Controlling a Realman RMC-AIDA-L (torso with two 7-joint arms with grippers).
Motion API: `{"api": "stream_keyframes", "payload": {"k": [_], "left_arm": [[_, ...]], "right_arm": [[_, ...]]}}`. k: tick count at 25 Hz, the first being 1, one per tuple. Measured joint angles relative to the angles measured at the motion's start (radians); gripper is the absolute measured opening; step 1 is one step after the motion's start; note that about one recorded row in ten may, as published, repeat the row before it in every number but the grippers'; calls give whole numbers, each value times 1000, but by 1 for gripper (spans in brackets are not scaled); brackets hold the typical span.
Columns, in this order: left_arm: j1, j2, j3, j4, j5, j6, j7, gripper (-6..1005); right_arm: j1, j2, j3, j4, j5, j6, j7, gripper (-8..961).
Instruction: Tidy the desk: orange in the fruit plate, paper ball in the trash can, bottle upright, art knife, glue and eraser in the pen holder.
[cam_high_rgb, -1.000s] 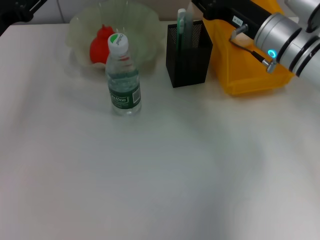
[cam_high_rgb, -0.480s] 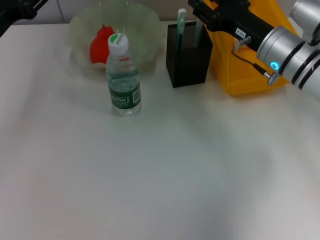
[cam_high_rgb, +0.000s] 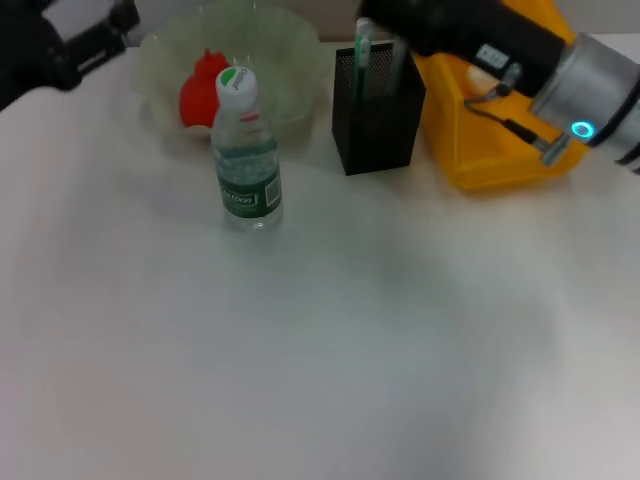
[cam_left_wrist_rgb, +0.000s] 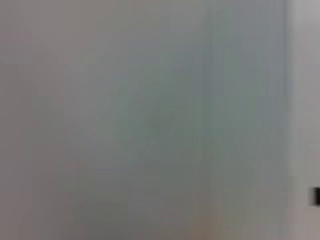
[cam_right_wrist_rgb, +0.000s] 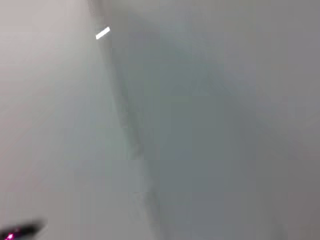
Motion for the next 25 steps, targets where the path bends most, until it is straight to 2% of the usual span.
{"api": "stream_keyframes", "payload": {"k": [1, 2, 3, 4, 5, 8, 10, 13, 25], "left_arm": [[0, 0, 0, 0, 0, 0, 0, 773], [-1, 17, -1, 1, 32, 41, -34, 773], [-1, 17, -1, 1, 32, 41, -34, 773], [-7, 42, -4, 1, 85, 102, -88, 773], [-13, 56, -6, 1, 126, 141, -125, 773], [-26, 77, -24, 5, 229, 230, -204, 773], [-28, 80, -57, 7, 277, 273, -231, 773], [-27, 80, -72, 5, 287, 291, -237, 773], [-47, 67, -74, 0, 360, 286, -265, 773]], "right_arm": [[0, 0, 0, 0, 0, 0, 0, 618], [-5, 0, -34, -60, -48, -1, 58, 637], [-8, 0, -51, -92, -82, -3, 92, 655], [-10, 0, -64, -125, -117, -10, 121, 673], [-10, 0, -76, -163, -177, -21, 157, 691], [-6, 0, -78, -189, -250, -30, 196, 727], [1, -1, -79, -234, -359, -33, 285, 726], [4, -2, -79, -262, -419, -34, 348, 725], [4, -2, -74, -271, -431, -36, 399, 724]]}}
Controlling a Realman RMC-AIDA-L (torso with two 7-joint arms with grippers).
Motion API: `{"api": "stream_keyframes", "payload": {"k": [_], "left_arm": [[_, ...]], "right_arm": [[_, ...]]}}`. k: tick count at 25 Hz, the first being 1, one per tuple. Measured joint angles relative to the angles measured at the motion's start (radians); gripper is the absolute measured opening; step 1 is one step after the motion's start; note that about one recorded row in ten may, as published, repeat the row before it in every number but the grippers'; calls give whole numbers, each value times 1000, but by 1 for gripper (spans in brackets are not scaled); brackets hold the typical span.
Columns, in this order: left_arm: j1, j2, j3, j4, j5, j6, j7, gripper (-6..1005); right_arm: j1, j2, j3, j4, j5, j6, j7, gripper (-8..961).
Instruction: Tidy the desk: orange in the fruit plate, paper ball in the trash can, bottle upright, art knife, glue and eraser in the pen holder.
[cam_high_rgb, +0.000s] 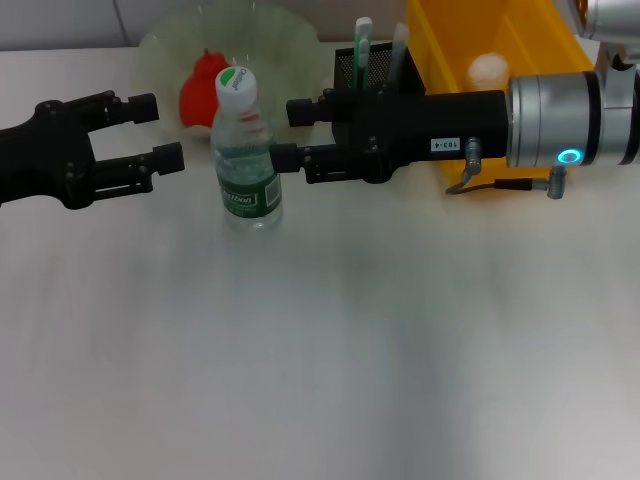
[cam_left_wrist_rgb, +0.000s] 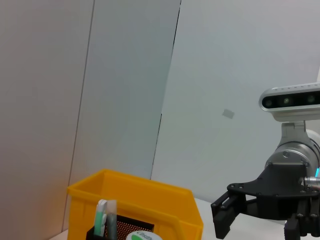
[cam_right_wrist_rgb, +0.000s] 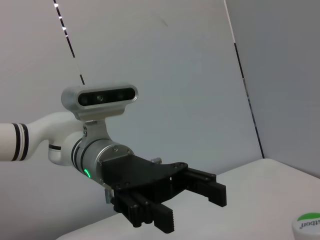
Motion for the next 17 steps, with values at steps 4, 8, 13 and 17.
{"api": "stream_keyframes", "payload": {"k": [4, 8, 13, 17], "left_arm": [[-4, 0, 5, 4, 3, 0, 0, 773], [-12, -2, 1, 4, 22, 0, -1, 773], [-14, -3, 1, 4, 24, -6, -1, 773], [-15, -4, 6, 4, 24, -8, -5, 773]], "right_arm": [[-4, 0, 3, 0, 0, 0, 1, 724], [-10, 0, 3, 0, 2, 0, 2, 725], [-10, 0, 4, 5, 2, 0, 11, 725], [-12, 0, 4, 5, 2, 0, 12, 725]]}}
